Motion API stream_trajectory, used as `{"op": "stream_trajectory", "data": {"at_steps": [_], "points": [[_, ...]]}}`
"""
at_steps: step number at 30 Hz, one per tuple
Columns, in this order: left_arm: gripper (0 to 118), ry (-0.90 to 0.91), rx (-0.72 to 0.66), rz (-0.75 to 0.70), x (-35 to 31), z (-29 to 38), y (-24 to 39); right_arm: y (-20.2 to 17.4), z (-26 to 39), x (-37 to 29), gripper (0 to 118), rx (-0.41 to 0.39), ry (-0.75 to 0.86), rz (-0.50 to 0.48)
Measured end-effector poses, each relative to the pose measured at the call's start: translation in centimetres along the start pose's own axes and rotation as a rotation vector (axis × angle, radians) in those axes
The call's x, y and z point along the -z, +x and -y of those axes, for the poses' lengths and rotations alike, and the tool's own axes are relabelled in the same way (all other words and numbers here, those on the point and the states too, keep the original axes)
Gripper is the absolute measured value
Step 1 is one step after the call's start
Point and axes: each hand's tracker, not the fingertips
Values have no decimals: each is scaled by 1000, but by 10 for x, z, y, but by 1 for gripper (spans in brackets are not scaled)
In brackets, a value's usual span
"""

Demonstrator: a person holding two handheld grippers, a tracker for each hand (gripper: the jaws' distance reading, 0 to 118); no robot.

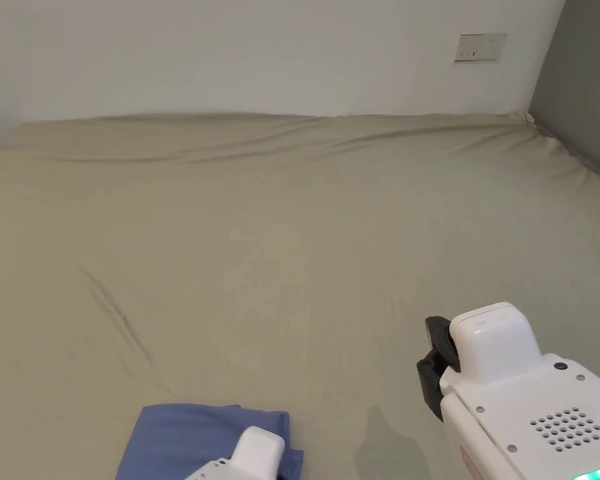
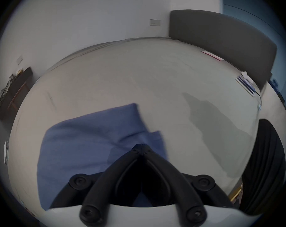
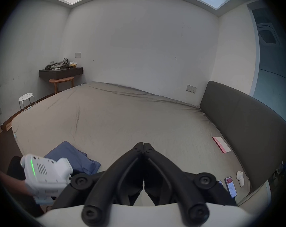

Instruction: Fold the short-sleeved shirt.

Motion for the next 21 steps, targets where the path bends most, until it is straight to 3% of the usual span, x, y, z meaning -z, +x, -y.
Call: {"op": "stream_trajectory", "data": {"at_steps": [3, 6, 9, 13, 16, 21], "points": [[0, -18, 34, 25, 5, 8, 15, 2, 2, 4, 0, 7, -8, 5], [0, -95, -89, 136, 13, 21, 16, 2, 3, 7, 0, 13, -13, -3], [0, -23, -53, 163, -6, 26, 17, -3, 2, 9, 0, 4, -14, -13], [0, 101, -148, 224, -57, 17, -12, -12, -1, 19, 0, 20, -12, -58], [0, 197, -253, 186, -93, 10, -52, -31, -3, 32, 0, 33, -19, -114], [0, 288, -301, -33, -131, 10, -116, -72, 14, 70, 0, 21, -89, -255]]}}
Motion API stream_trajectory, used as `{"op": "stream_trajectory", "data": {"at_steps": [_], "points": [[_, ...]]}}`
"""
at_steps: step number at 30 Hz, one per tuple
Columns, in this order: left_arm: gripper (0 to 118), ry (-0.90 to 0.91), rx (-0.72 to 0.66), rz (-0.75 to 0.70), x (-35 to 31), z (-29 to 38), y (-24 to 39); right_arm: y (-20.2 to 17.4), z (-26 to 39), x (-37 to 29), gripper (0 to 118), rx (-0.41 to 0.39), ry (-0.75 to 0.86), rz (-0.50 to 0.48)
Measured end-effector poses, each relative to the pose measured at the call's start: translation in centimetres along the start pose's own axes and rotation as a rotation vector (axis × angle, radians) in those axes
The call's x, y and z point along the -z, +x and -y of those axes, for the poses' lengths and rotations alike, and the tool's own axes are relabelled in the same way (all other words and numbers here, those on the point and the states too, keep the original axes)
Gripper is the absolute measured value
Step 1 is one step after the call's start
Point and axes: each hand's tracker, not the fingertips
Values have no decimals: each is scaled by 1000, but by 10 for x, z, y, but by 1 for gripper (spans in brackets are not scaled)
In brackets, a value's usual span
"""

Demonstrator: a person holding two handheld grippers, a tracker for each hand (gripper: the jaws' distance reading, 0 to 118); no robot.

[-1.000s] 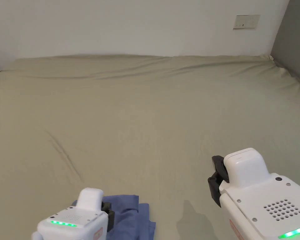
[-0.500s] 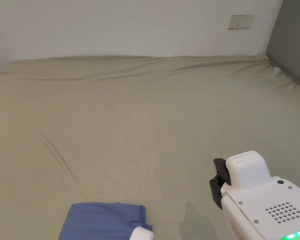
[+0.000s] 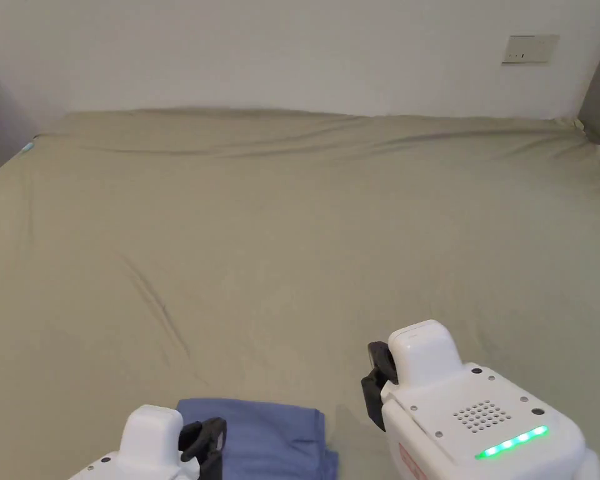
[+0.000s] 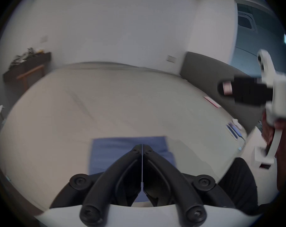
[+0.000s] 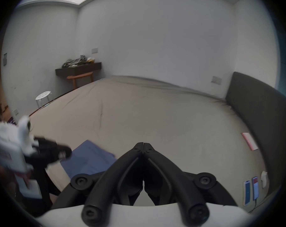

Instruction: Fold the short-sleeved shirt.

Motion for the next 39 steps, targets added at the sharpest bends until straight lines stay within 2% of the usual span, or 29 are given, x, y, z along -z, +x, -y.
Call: {"op": "stream_trajectory", "data": {"at_steps": [6, 11, 13, 16, 21, 22, 23, 24, 25, 26, 27, 29, 31, 32, 33, 35, 37, 38, 39], "points": [[0, -12, -90, -120, -7, 3, -58, -45, 61, 88, 0, -7, -276, -171], [0, -49, -165, -136, -6, 12, -86, -68, 119, 131, 0, -50, -542, -168], [0, -66, -187, -137, -4, 15, -94, -62, 119, 128, 0, -30, -435, -148], [0, -90, -211, -119, -2, 16, -104, -52, 114, 133, 0, 33, -502, -185], [3, -192, -331, 24, 11, 9, -126, -62, 111, 122, 0, -4, -479, -201], [9, -230, -356, 55, 15, 7, -132, -64, 112, 120, 0, -14, -469, -199], [21, -257, -387, 105, 20, 5, -138, -62, 114, 121, 0, -23, -461, -197], [43, -283, -420, 141, 25, 3, -144, -63, 115, 120, 0, -31, -454, -196], [84, -313, -454, 176, 32, 2, -150, -63, 116, 119, 0, -32, -448, -197], [109, -333, -486, 204, 40, 4, -157, -63, 116, 119, 0, -27, -445, -198], [117, -363, -520, 239, 52, 7, -164, -63, 117, 118, 0, -19, -442, -202], [115, -353, -587, 335, 70, 13, -176, -54, 118, 123, 0, -9, -442, -219], [116, -419, -645, 270, 101, 40, -181, -50, 117, 125, 0, 14, -451, -236], [116, -439, -665, 287, 115, 48, -183, -49, 116, 126, 0, 19, -454, -241], [116, -463, -698, 333, 128, 57, -187, -49, 116, 126, 0, 15, -457, -245], [116, -528, -825, 476, 118, 34, -147, -47, 115, 129, 0, 9, -463, -251], [115, -486, -933, 648, 124, 38, -134, -47, 115, 130, 0, 9, -470, -253], [115, -524, -970, 706, 139, 50, -146, -47, 115, 130, 0, 11, -471, -254], [114, -553, -979, 699, 146, 56, -144, -45, 117, 132, 0, 15, -473, -253]]}}
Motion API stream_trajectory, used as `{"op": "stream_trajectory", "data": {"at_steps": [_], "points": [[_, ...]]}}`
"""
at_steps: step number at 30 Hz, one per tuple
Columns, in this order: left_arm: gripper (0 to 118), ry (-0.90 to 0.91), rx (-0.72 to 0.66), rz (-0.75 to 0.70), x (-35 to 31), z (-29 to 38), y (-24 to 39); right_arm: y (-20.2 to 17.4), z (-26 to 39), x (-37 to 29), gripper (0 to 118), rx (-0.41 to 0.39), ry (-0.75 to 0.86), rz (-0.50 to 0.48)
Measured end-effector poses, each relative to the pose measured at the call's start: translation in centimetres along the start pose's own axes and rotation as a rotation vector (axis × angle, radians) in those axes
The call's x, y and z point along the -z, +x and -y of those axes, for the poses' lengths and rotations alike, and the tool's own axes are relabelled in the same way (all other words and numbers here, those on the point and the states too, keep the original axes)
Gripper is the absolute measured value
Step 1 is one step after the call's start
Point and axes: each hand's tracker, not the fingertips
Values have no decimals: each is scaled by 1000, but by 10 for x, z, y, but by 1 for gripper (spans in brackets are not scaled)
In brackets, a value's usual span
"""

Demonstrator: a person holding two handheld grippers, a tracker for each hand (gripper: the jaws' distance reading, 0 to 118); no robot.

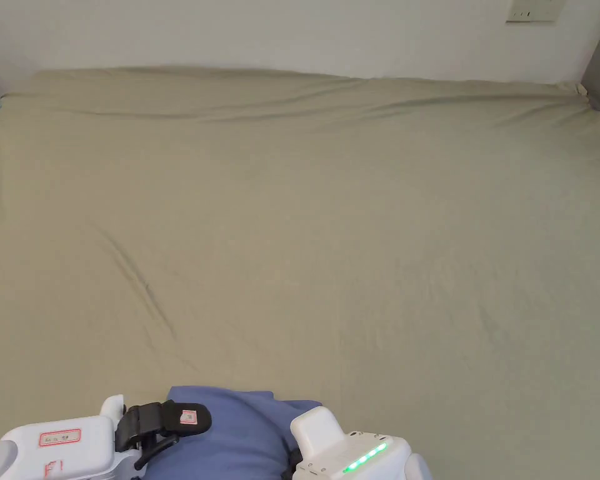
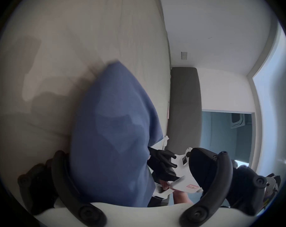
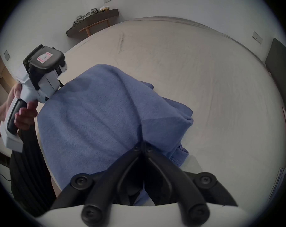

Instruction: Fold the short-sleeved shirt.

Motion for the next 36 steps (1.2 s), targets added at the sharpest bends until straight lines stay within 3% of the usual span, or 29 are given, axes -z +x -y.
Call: {"op": "stream_trajectory", "data": {"at_steps": [1, 2, 3, 4, 5, 6, 9, 11, 14, 15, 19, 23, 27, 32, 36], "points": [[108, 25, 33, -7, 5, 2, 2, 1, 1, 1, 0, 3, 0, 0], [89, 21, 38, -1, 8, 3, 7, 1, 1, 2, 0, 6, 4, 2], [43, 11, 55, -123, 14, 4, 11, 2, 1, 2, 0, 9, 8, 3], [23, 34, 115, -366, 24, 8, 17, -6, -2, -6, 0, 13, 9, 2], [23, 34, 185, -438, 30, 14, 19, -8, -2, -7, 0, 16, 9, -1], [23, 57, 199, -250, 26, 17, 26, -10, -1, -7, 0, 14, 12, 6], [23, 57, 260, -365, 19, 4, 8, 3, -2, -9, 0, 13, 11, -7], [23, 54, 353, -467, 30, 33, 50, 11, -7, -21, 0, 67, -1, -22], [23, 87, 454, -536, 43, 74, 86, 26, -16, -56, 0, 86, 140, 97], [23, 121, 476, -552, 19, 40, 65, 31, -20, -69, 0, 90, 180, 114], [23, 177, 630, -635, 4, 52, 86, 38, -41, -123, 0, 42, 322, 265], [23, 197, 717, -697, -13, 64, 102, 20, -65, -164, 0, -21, 459, 389], [23, 246, 840, -912, -36, 68, 100, -10, -88, -180, 0, -57, 556, 454], [23, 307, 757, -997, -81, 58, 84, -40, -108, -177, 0, -60, 612, 429], [23, 361, 787, -1133, -117, 44, 71, -64, -118, -162, 0, -89, 623, 424]]}}
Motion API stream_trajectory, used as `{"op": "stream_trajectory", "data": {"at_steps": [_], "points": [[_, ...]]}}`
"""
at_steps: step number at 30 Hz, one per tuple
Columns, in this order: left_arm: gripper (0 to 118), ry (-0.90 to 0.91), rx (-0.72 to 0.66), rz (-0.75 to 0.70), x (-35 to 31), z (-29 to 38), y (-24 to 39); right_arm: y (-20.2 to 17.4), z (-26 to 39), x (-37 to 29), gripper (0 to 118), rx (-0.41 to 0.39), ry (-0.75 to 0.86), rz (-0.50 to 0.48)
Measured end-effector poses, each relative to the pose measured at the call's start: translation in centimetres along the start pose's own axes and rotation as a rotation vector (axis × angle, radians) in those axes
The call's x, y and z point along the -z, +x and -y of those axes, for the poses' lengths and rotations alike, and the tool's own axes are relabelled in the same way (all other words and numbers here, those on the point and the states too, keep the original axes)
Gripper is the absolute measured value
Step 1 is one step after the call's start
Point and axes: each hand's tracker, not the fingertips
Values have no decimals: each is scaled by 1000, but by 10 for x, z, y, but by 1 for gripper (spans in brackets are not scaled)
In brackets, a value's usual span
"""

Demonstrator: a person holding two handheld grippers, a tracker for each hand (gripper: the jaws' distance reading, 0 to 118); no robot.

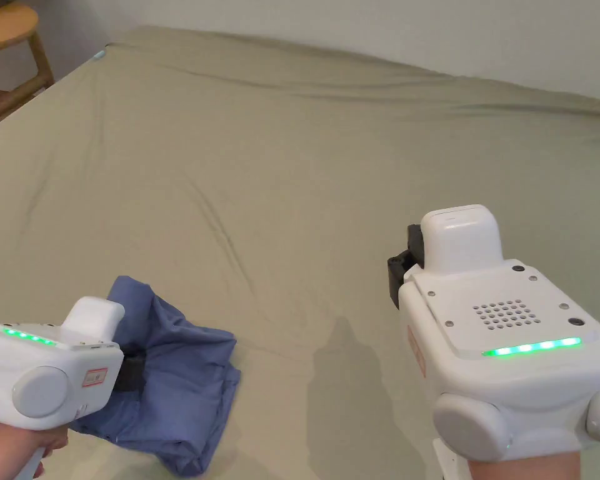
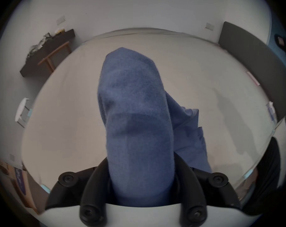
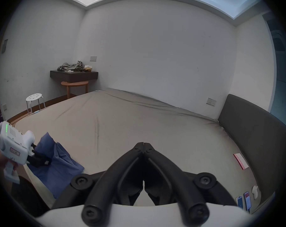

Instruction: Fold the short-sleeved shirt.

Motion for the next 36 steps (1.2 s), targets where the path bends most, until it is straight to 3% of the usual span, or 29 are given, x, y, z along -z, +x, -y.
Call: {"op": "stream_trajectory", "data": {"at_steps": [7, 15, 21, 24, 26, 28, 31, 36], "points": [[23, -35, 105, -207, 10, 14, -87, -43, -4, 20, 0, -23, -20, -33], [23, -101, 61, -452, 27, 16, -209, -69, 0, 48, 0, -34, -79, -40], [23, -138, 47, -478, 43, 13, -248, -78, 0, 63, 0, -51, -101, -35], [42, -137, 57, -514, 48, 7, -251, -81, -4, 63, 0, -43, -113, -32], [73, -106, 40, -581, 42, 1, -253, -79, -5, 61, 0, -37, -118, -35], [91, -19, -53, -550, 22, -8, -256, -74, -8, 57, 0, -42, -118, -34], [92, 151, -212, -514, -26, -35, -247, -61, -12, 49, 0, -46, -105, -16], [96, 490, -223, -390, -117, -79, -180, -27, -20, 25, 0, -20, -50, 39]]}}
